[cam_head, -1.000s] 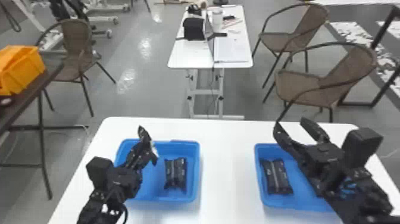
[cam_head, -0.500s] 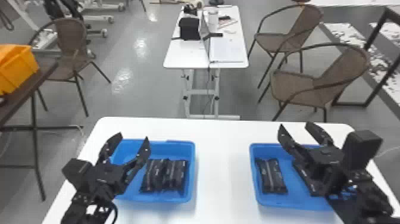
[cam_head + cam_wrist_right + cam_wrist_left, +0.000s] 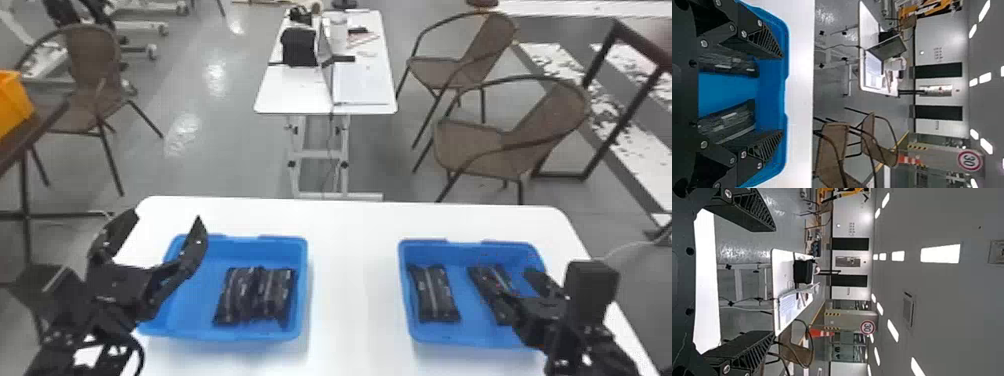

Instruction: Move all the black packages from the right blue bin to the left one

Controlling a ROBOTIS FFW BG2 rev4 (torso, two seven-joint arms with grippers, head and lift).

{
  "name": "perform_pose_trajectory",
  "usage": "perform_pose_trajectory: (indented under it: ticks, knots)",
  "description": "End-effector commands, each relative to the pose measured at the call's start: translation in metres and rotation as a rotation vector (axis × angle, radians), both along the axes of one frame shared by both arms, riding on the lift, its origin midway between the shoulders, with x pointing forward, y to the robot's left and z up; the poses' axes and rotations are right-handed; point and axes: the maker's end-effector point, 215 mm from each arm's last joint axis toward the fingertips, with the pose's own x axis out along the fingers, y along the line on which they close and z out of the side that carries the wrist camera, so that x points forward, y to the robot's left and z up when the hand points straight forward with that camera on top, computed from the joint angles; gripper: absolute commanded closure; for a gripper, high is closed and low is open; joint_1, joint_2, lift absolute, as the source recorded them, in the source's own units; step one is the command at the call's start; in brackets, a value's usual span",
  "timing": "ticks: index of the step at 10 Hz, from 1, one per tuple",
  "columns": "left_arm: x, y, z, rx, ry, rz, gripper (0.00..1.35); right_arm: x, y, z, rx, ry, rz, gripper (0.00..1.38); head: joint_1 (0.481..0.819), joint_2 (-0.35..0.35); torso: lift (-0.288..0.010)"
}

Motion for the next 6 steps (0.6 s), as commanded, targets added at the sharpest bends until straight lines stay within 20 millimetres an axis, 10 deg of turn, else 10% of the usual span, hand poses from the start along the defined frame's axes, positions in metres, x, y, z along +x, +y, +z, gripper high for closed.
perform_pose_trajectory:
  ticks: [1, 6]
  knots:
    - [-0.001, -0.003, -0.003, 0.002, 0.01, -0.004, 0.09, -0.006, 0.003, -0.033, 0.038, 0.065, -0.008, 0.41, 0.695, -0.021, 0.0]
    - [-0.001, -0.008, -0.009, 0.0, 0.025, -0.012, 0.1, 0.01, -0.012, -0.096, 0.03, 0.193, -0.031, 0.41, 0.695, -0.025, 0.0]
